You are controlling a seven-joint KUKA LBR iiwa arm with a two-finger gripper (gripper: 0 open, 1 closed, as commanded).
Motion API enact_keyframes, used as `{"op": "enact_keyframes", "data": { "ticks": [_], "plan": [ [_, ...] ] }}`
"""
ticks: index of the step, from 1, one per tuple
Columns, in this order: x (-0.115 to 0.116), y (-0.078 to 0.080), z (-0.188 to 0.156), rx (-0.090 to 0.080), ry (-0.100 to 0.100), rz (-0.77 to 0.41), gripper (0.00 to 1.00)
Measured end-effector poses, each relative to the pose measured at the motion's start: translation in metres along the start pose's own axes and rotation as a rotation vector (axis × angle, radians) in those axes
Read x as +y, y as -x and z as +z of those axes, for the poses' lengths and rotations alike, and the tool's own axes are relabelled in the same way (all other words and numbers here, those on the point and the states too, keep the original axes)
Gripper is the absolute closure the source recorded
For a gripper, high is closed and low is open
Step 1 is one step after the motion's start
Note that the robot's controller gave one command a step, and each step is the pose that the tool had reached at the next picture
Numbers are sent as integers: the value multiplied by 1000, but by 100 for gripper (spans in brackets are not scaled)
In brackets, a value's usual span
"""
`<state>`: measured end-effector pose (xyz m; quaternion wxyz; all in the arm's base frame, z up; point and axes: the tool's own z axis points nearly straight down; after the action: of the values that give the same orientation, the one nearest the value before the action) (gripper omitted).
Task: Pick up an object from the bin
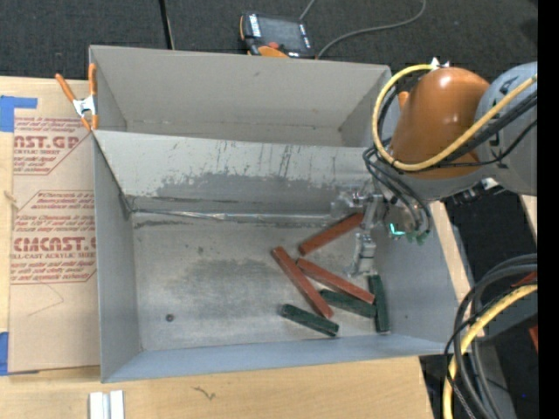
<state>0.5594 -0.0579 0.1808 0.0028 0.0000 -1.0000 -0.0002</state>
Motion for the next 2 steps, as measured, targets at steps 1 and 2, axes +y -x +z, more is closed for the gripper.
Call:
{"op": "enact_keyframes", "data": {
  "ticks": [1, 2],
  "plan": [
    [-5, -10, 100, 0, 2, 117, 0],
    [71, -71, 112, -4, 2, 48, 0]
  ]
}}
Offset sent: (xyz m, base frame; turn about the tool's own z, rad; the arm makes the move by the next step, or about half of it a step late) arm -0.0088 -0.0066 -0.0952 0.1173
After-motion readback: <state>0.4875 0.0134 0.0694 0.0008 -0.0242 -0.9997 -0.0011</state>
